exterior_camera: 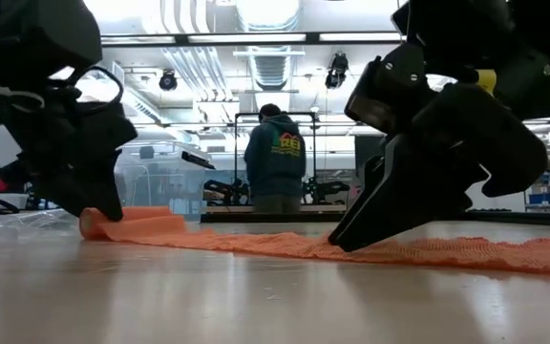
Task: Roll bandage
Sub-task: Roll the orange bandage
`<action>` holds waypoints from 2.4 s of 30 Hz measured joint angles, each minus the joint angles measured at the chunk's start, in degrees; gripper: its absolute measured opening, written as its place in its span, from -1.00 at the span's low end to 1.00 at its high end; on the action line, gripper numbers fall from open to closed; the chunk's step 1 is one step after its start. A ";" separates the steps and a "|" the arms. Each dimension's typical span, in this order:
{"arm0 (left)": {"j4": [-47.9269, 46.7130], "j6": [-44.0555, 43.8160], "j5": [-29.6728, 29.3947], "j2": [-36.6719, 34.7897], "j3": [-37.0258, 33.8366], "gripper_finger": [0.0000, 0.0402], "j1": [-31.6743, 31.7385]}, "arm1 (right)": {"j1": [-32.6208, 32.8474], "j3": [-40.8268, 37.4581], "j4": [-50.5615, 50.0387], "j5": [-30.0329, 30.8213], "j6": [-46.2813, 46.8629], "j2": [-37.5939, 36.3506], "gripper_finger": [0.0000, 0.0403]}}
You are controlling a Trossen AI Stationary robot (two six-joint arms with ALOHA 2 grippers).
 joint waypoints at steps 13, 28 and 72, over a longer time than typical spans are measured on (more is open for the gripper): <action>0.47 -1.40 0.55 0.17 -2.48 -0.38 -0.07 | 0.20 -0.38 -2.17 -0.52 1.89 -0.28 0.05; -1.52 -7.24 -4.89 -3.31 -3.22 -0.78 0.00 | 2.33 -1.49 -2.39 0.13 7.27 -0.28 0.04; -8.28 5.69 -8.46 -42.41 -5.91 -0.75 -0.04 | 3.17 -1.51 -2.82 -0.41 8.73 -0.28 0.06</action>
